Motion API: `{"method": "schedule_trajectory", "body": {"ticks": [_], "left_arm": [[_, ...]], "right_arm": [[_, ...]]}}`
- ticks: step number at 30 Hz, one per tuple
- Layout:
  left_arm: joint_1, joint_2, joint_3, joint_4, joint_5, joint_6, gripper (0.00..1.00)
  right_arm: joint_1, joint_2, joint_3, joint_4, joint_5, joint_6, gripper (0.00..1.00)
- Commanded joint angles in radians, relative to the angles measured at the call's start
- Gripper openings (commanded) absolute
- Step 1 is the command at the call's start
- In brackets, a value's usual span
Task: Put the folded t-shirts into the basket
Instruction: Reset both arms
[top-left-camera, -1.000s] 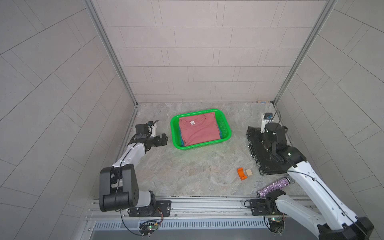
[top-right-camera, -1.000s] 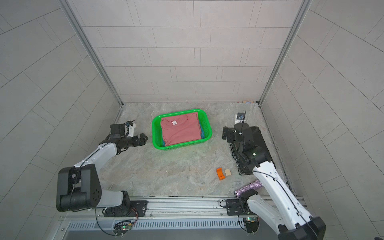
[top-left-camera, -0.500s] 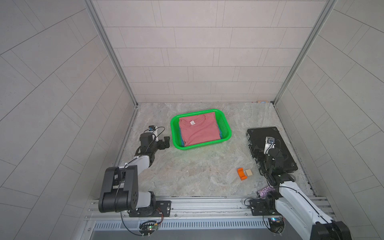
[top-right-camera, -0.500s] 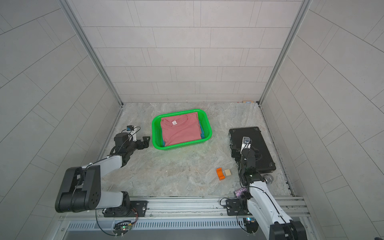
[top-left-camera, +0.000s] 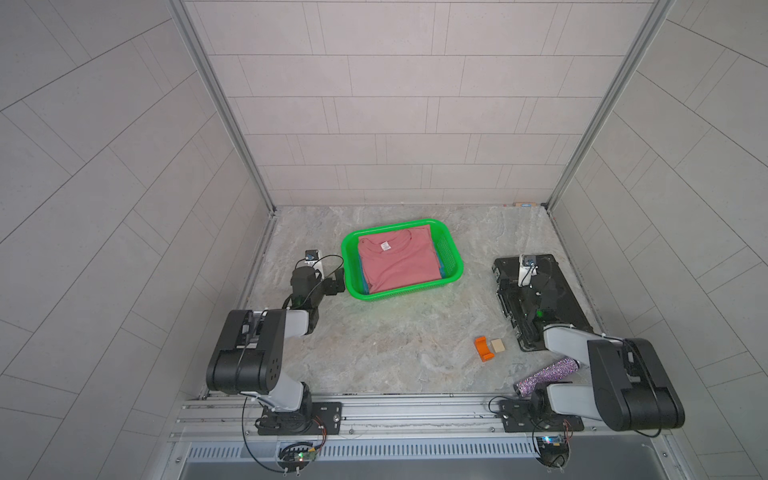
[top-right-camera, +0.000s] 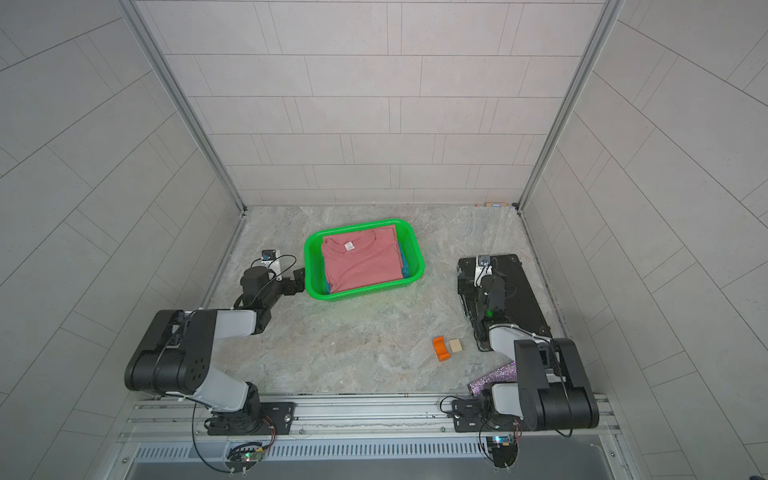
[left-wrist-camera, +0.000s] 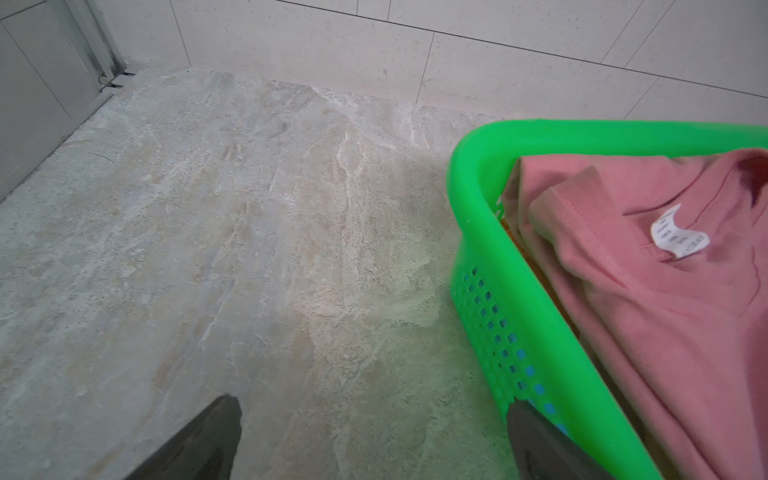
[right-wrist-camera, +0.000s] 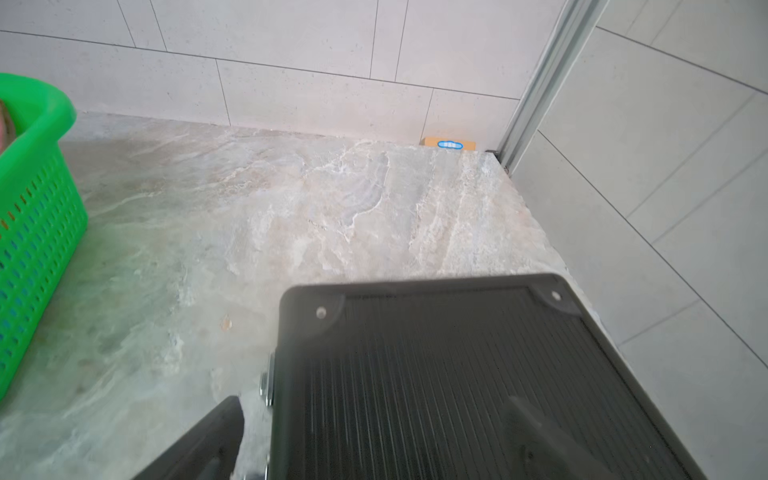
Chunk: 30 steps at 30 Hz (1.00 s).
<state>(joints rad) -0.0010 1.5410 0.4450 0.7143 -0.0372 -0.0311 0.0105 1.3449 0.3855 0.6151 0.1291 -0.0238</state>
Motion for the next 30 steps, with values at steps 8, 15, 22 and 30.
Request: {"method": "schedule_trajectory", "body": {"ticks": [8,15,22,30], "left_arm": [[-0.028,0.003,0.009,0.014,-0.082,0.017,1.00],[-0.029,-0.002,0.005,0.020,-0.082,0.021,1.00],[-0.028,-0.010,0.000,0.019,-0.079,0.022,1.00],[-0.028,-0.012,0.000,0.019,-0.077,0.021,1.00]], "right_arm": [[-0.055,0.054,0.022,0.103,-0.174,0.114,1.00],[-0.043,0.190,0.012,0.217,-0.153,0.099,1.00],[-0.039,0.189,0.015,0.209,-0.119,0.110,1.00],[-0.040,0.185,0.013,0.211,-0.120,0.108,1.00]]}}
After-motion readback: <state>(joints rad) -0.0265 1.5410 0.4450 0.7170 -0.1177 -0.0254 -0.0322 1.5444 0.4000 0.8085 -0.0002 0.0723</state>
